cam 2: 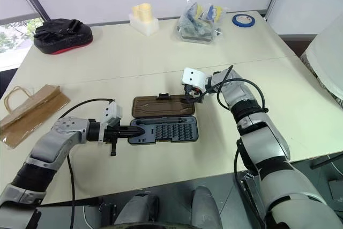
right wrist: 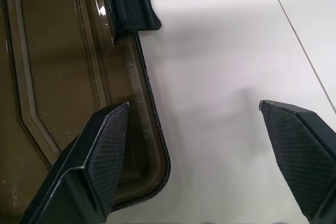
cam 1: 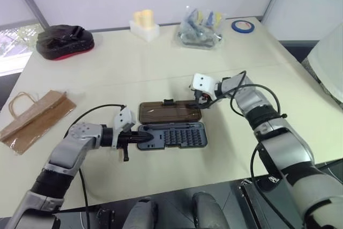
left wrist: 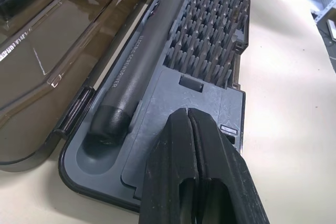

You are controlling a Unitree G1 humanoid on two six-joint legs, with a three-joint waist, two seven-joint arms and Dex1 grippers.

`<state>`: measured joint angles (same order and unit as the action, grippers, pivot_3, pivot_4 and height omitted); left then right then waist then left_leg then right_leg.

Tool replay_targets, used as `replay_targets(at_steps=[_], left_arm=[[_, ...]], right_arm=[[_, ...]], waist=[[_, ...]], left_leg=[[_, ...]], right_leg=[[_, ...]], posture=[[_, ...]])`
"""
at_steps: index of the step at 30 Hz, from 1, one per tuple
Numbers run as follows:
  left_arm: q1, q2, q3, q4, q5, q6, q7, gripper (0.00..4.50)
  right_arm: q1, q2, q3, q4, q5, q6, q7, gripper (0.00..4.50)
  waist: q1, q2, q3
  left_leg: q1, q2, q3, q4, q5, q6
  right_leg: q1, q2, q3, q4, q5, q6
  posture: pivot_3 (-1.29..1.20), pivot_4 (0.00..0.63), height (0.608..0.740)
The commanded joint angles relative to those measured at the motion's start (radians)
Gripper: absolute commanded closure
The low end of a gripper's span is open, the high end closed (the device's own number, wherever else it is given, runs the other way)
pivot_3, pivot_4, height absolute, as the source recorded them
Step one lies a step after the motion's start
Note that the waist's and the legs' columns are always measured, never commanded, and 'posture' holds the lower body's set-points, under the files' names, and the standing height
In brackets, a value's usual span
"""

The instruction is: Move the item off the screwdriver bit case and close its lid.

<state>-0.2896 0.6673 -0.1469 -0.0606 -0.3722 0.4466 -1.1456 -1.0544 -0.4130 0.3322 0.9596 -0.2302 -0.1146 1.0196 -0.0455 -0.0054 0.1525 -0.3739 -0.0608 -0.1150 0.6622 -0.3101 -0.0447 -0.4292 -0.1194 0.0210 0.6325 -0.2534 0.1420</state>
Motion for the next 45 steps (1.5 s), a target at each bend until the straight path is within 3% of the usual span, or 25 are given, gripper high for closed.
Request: replay_targets(at_steps=[1, 5, 6, 7, 17, 26, 34, 45], left_arm=[[0.006, 0.005, 0.017, -0.018, 0.002, -0.003, 0.013, 4.50], [0.003, 0.003, 0.022, -0.016, 0.002, -0.006, 0.026, 4.50], [0.001, 0.001, 0.023, -0.015, 0.001, -0.007, 0.030, 4.50], [-0.001, -0.001, 0.024, -0.015, 0.001, -0.007, 0.034, 4.50], [0.003, -0.005, 0.039, -0.018, -0.008, -0.012, 0.062, 4.50], [-0.006, -0.009, 0.063, -0.015, -0.024, -0.001, 0.089, 4.50], [-0.016, -0.017, 0.067, -0.006, -0.018, -0.004, 0.093, 4.50], [-0.039, -0.050, 0.112, 0.022, -0.028, -0.003, 0.152, 4.50]], right_arm=[[0.001, -0.002, 0.025, 0.036, -0.027, -0.007, 0.042, 1.68], [-0.001, -0.001, 0.038, 0.062, -0.034, -0.005, 0.087, 3.90], [-0.003, 0.001, 0.041, 0.070, -0.037, -0.006, 0.093, 4.31], [-0.006, 0.002, 0.042, 0.077, -0.039, -0.006, 0.101, 4.41], [-0.021, 0.015, 0.058, 0.114, -0.068, -0.029, 0.138, 4.41], [-0.012, -0.020, 0.111, 0.047, -0.153, -0.270, 0.043, 4.41], [0.002, -0.041, 0.111, -0.028, -0.141, -0.314, 0.083, 4.41], [0.008, -0.105, 0.138, -0.140, -0.244, -0.473, -0.110, 4.41]], waist=[[0.000, 0.000, 0.000], [0.000, 0.000, 0.000], [0.000, 0.000, 0.000], [-0.001, -0.001, -0.001], [-0.002, -0.001, -0.002], [-0.006, -0.001, -0.002], [-0.011, 0.000, -0.002], [-0.001, 0.000, -0.001]], left_leg=[[0.000, 0.000, 0.000, 0.000, 0.000, 0.000], [0.000, 0.000, 0.000, 0.000, 0.000, 0.000], [0.000, 0.000, 0.000, 0.000, 0.000, 0.000], [0.001, 0.000, 0.000, 0.001, 0.000, 0.000], [0.001, 0.000, 0.000, 0.000, 0.000, 0.000], [0.001, 0.000, 0.000, 0.000, 0.000, 0.000], [0.001, 0.000, 0.000, -0.001, 0.000, 0.000], [0.000, 0.000, 0.000, 0.000, 0.000, 0.000]], right_leg=[[0.000, 0.000, 0.000, 0.000, 0.000, 0.000], [0.001, 0.000, 0.000, 0.000, 0.000, 0.000], [0.001, 0.000, 0.000, 0.000, 0.000, 0.000], [0.001, 0.000, 0.000, 0.000, 0.000, 0.000], [0.001, 0.000, 0.000, 0.000, 0.000, 0.000], [0.001, 0.001, 0.000, 0.000, 0.000, 0.000], [0.000, 0.000, 0.000, 0.000, 0.000, 0.000], [0.000, 0.000, 0.000, 0.000, 0.000, 0.000]], posture=[[0.00, 0.150, 0.740], [0.00, 0.150, 0.740], [0.00, 0.150, 0.740], [0.00, 0.150, 0.740], [0.00, 0.150, 0.740], [0.00, 0.150, 0.740], [0.00, 0.150, 0.740], [0.00, 0.150, 0.740]])
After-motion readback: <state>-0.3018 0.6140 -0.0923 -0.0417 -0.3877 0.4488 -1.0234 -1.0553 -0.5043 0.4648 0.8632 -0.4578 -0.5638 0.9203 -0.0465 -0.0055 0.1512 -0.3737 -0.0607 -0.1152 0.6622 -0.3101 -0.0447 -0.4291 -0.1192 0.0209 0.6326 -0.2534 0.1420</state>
